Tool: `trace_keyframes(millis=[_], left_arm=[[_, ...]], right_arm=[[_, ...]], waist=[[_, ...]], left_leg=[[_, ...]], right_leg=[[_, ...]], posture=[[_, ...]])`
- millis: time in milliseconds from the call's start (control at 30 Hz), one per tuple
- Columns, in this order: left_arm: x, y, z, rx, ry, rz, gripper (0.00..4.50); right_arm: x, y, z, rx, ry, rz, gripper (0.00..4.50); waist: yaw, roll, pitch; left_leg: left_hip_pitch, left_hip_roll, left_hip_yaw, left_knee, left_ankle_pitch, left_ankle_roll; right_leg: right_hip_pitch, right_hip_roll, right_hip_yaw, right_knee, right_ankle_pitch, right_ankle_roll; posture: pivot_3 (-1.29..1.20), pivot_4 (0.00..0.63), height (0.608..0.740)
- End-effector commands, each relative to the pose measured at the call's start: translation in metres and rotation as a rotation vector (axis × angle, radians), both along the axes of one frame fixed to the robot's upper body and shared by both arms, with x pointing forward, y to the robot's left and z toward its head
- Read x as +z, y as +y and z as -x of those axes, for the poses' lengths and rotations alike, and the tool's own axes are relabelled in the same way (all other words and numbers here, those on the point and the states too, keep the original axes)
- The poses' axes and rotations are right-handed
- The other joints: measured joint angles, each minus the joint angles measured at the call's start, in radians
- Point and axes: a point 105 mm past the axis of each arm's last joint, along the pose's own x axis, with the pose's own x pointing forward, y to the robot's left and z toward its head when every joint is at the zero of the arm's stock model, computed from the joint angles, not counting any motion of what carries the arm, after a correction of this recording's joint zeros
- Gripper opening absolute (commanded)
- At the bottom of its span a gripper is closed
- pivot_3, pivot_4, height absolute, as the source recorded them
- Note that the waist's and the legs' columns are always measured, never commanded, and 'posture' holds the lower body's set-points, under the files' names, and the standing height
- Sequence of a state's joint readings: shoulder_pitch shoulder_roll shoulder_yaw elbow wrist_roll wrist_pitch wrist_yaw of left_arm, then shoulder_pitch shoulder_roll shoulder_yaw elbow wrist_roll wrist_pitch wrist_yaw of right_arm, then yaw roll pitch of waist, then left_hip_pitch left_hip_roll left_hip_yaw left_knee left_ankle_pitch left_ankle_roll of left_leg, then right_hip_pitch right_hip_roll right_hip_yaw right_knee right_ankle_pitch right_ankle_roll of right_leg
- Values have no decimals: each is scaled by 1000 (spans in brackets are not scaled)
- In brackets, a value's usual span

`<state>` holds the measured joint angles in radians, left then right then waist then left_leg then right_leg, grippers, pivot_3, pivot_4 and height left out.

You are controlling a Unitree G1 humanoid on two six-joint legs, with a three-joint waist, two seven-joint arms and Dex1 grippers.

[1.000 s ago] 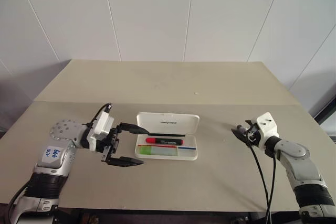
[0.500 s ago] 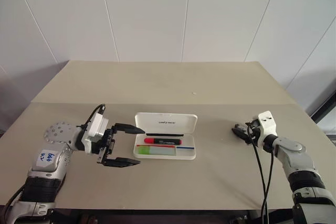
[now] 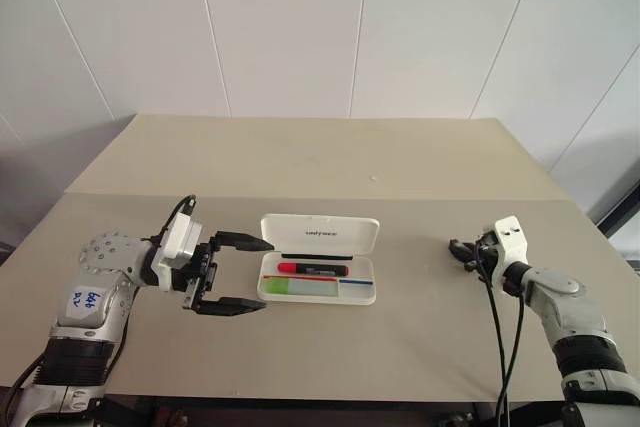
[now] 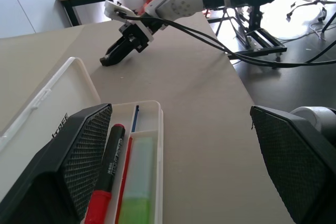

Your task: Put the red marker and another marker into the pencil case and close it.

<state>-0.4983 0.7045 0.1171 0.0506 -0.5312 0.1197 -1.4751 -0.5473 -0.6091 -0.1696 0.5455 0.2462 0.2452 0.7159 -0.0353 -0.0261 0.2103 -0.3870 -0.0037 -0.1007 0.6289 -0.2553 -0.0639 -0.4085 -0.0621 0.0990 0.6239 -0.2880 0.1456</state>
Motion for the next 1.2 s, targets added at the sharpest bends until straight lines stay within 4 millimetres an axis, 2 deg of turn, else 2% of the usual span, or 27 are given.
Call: trace_keyframes(millis=[33, 200, 267, 367, 467, 633, 800, 900, 1200], left_arm=[[10, 5, 0, 0, -44, 20, 4500], [9, 8, -3, 3, -36, 25, 4500], [6, 12, -4, 11, -30, 24, 4500], [3, 19, -7, 31, -29, 19, 4500], [1, 26, -12, 57, -41, 16, 4500], [-6, 32, -14, 83, -47, 3, 4500], [-4, 30, -12, 82, -57, 19, 4500], [-5, 32, -9, 92, -61, 20, 4500], [-5, 34, -4, 115, -66, 29, 4500]], right_arm=[[33, 18, 9, 121, -99, 78, 1156], [52, 68, 39, 379, -117, 144, 1156], [54, 93, 60, 514, -95, 167, 1156], [56, 119, 80, 648, -70, 203, 1156], [60, 141, 87, 737, -83, 241, 1156], [61, 180, 79, 841, -116, 288, 1156], [54, 192, 72, 885, -110, 322, 1156], [44, 199, 70, 928, -89, 346, 1156], [33, 189, 60, 927, -64, 386, 1156]], waist=[[0, 1, 0], [-8, 2, 1], [-8, 2, 1], [-11, 2, 1], [-11, 1, 1], [-16, 1, 1], [-9, 1, 1], [-8, 1, 1], [-8, 1, 1]], left_leg=[[-1, 0, 0, 0, 0, 0], [-1, 0, 1, 0, 0, 0], [0, 1, 0, 0, 0, 0], [0, 1, 0, 0, 0, 0], [-1, 1, 1, 1, 0, 0], [0, 1, 1, 1, 0, 0], [-2, 1, 0, -1, 0, 0], [-4, 0, 1, -1, -1, 0], [-3, 1, 1, 0, -1, 0]], right_leg=[[-1, 0, 0, 0, 0, 0], [-1, 0, 0, 1, 0, 0], [-1, 1, 0, 1, 0, 0], [-1, 0, 0, 1, 0, 0], [-1, 0, 0, 0, 0, 0], [-1, 0, 0, -1, 0, -1], [-2, 0, -1, -2, 0, -1], [-3, -1, 0, -3, 0, -1], [-3, 0, -1, -1, 0, -1]], posture=[[0, 150, 740], [0, 150, 740], [0, 150, 740], [0, 150, 740], [0, 150, 740], [0, 150, 740], [0, 150, 740], [0, 150, 740], [0, 150, 740]])
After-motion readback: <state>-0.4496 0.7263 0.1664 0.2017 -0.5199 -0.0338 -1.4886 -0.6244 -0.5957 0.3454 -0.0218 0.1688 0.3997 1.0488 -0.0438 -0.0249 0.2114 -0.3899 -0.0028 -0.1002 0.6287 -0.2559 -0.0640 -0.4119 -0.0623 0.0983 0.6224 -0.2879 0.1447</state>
